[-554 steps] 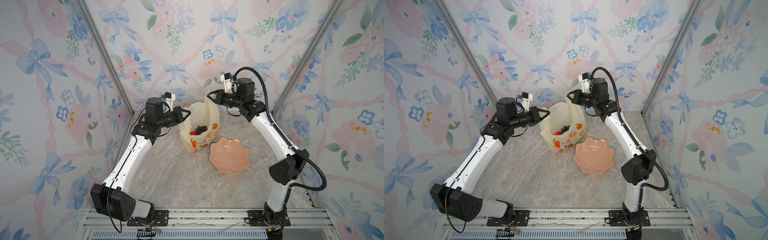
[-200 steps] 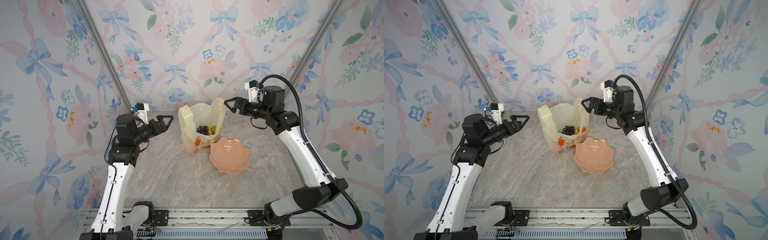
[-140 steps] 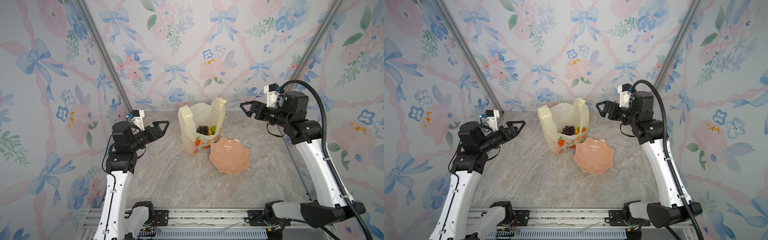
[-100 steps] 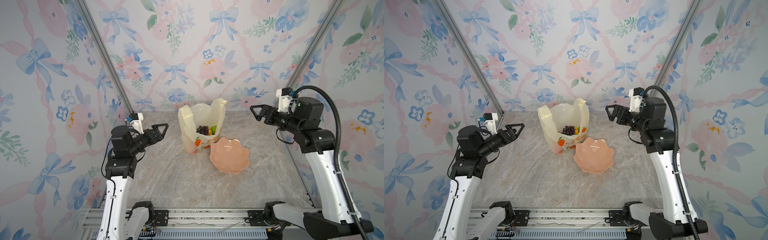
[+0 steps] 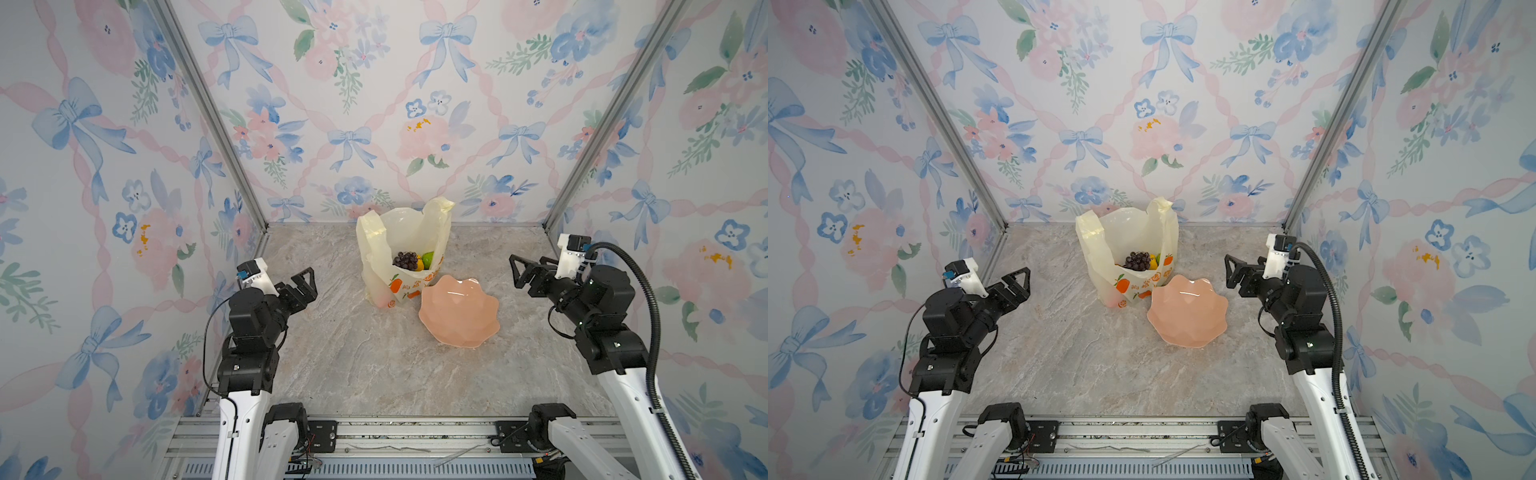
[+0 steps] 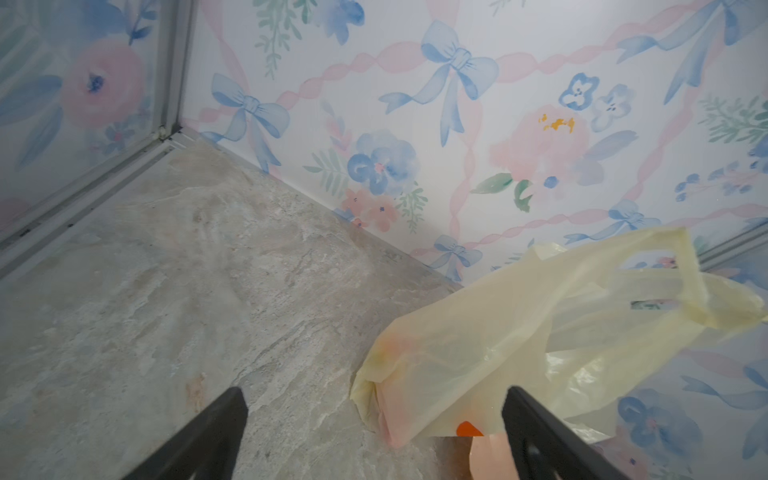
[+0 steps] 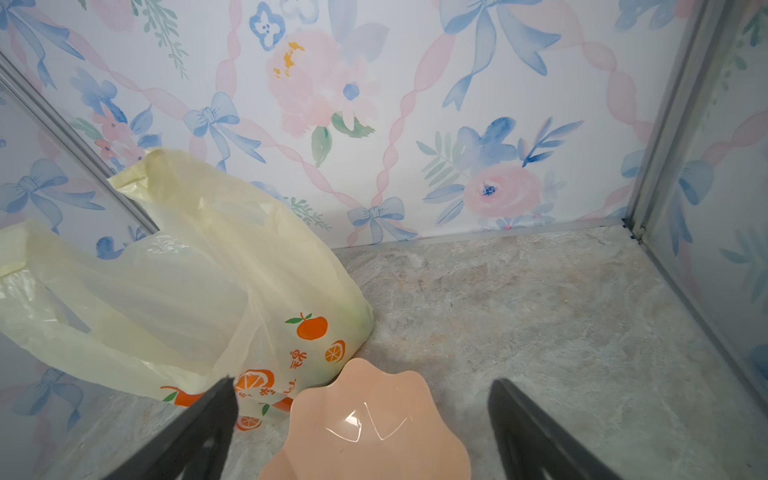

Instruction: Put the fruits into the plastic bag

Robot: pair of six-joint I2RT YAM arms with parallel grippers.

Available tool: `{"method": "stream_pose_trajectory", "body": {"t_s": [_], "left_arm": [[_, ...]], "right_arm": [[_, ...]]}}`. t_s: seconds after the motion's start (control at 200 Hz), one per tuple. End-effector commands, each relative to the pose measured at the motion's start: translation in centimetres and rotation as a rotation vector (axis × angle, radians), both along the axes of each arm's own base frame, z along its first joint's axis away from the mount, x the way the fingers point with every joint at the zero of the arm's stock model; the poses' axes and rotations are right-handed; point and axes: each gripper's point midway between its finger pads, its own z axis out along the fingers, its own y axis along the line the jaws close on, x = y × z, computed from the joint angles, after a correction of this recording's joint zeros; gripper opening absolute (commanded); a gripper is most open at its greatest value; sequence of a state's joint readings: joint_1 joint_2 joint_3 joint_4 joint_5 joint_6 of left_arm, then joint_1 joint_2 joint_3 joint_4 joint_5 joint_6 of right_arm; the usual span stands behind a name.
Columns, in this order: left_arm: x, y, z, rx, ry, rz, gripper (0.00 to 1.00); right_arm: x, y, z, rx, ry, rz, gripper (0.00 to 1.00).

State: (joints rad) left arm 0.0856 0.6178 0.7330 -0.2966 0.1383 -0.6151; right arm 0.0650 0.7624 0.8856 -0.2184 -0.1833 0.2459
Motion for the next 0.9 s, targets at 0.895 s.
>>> {"method": "stream_pose_trajectory", "body": {"t_s": [0.895], "left_arm": [[0.0,1.8,-8.8,0.423,-0.167,0.113,0.98]], "right_arm": [[3.5,-4.5,-16.2,-0.289,0.017,-0.210,0.96]]}}
